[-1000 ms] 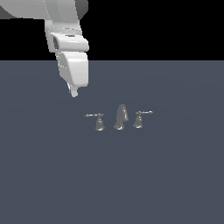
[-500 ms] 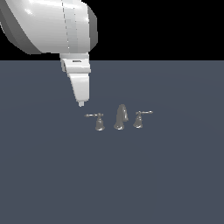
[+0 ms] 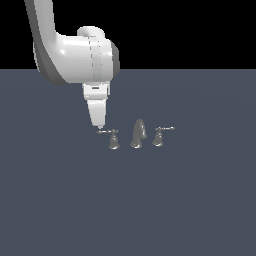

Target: Turn on the faucet by rotating a designated handle.

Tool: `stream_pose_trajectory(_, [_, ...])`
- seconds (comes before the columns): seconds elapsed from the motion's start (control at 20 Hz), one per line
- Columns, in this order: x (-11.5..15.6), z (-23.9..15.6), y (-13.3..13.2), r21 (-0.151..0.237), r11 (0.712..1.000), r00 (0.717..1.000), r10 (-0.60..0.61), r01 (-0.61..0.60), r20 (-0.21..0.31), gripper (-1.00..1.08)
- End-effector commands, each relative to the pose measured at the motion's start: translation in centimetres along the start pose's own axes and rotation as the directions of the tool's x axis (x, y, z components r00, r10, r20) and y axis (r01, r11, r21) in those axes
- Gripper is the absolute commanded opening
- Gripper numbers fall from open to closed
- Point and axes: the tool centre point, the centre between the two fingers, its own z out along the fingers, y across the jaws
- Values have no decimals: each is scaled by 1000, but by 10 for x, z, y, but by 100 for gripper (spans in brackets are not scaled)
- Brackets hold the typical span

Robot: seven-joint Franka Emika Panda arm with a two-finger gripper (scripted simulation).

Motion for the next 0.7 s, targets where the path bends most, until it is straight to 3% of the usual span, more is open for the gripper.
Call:
stream_pose_trajectory(0.0, [5, 8, -8, 2, 999, 999, 33, -33, -1, -100])
stream_pose_trajectory(0.65, [12, 19, -18, 3, 997, 997, 79, -79, 1, -100])
